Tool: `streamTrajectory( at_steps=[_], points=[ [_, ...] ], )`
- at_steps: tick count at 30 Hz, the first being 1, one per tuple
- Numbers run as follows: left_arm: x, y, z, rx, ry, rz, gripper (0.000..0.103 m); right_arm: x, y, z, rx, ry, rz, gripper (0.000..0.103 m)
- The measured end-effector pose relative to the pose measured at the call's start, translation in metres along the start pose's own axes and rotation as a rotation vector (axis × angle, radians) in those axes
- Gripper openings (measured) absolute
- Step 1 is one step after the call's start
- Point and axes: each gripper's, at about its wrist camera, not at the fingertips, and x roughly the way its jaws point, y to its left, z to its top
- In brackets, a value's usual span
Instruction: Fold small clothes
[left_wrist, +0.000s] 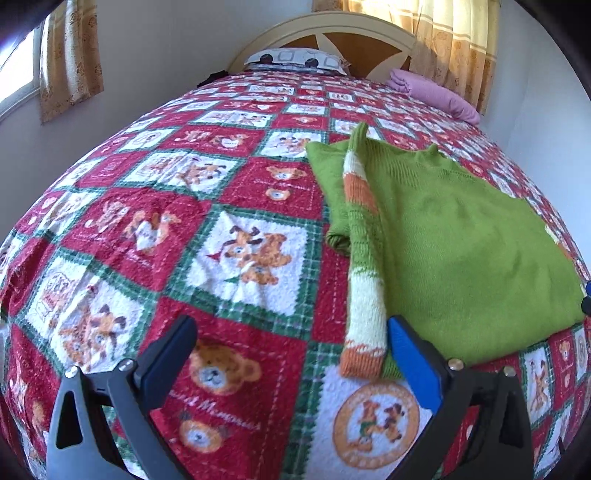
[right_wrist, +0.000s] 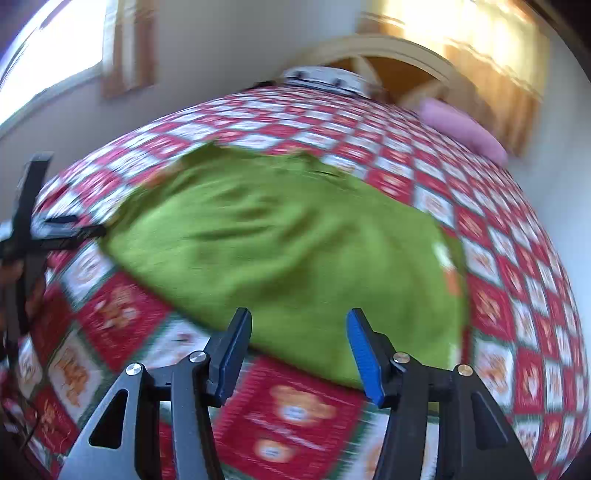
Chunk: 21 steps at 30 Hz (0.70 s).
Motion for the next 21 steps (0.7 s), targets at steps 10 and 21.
streamTrajectory(
  at_steps=[10,21],
  points=[
    [-0.002,0.025,0.009,-0.010,-0.002,0.043,0.103,0.024,0.121,0.011,-0.347,-0.041,0.020,0.055],
    [-0.006,0.034,0.055,-0.004,-0.074,-0.061,0.103,0.047,0.185,0.029,-0.459,-0.089,0.005,0.055]
  ],
)
